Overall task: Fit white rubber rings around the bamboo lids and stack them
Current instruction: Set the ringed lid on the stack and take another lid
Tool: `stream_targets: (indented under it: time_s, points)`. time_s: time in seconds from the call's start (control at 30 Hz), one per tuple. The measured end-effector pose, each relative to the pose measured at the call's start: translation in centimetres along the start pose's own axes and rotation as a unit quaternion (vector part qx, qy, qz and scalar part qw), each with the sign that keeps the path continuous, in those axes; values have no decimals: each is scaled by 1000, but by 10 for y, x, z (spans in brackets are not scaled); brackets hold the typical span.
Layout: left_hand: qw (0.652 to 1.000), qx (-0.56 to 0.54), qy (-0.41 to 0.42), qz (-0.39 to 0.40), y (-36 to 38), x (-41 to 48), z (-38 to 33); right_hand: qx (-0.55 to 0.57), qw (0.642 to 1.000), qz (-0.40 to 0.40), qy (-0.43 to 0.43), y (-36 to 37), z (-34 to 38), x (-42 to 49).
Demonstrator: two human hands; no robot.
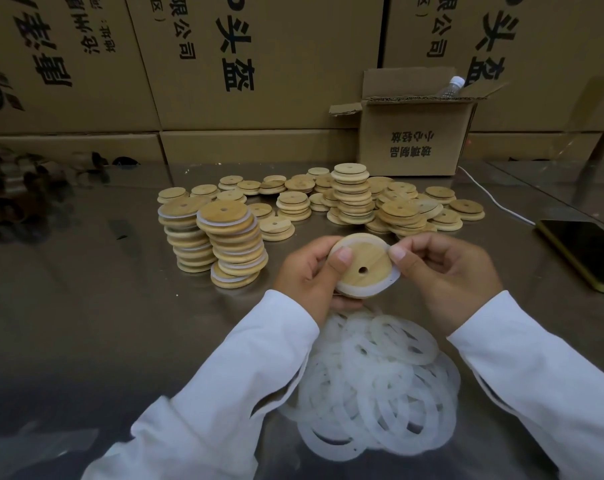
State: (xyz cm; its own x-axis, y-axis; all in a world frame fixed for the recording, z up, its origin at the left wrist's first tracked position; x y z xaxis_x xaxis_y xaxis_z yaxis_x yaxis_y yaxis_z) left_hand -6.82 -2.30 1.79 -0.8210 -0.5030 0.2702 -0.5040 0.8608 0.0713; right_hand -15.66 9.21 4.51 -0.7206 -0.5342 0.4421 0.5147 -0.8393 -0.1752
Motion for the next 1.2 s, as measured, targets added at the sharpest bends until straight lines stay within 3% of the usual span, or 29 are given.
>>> stream_targets:
  time_s: [0.17,0.43,0.57,0.7,0.93,1.2]
  points:
    - [1000,-4,-7,-11,4,0,3,0,999,-43,5,-2,-6,-7]
    - [992,-109,-49,-33,4,2,9,-36,993,-113,26,-7,-11,-12]
    - [996,-75,-37,-8,4,1,8,-55,992,-113,24,-12,-10,-9]
    - [999,22,-28,22,3,2,6,-93,992,-89,-12,-11,-1,-8]
    - [997,65,-14,28,5,0,6,-211,970,-21,-114,7,18,-16]
    - [996,72,17,46,2,3,-1,-136,990,10,-42,6,8,-9]
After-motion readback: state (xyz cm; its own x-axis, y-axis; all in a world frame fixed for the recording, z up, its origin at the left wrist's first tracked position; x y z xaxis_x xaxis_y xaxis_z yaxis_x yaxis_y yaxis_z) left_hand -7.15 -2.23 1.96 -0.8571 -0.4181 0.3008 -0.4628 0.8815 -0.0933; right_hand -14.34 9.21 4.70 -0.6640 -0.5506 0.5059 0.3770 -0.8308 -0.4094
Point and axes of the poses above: each hand's wrist, its own x-axis towards the middle knuckle, its own y-axis out of the palm, z = x × y, the point moved 9 cm from there along x, towards the middle knuckle, and after that the axes turned 1 degree about -x, right-handed, at the moved point
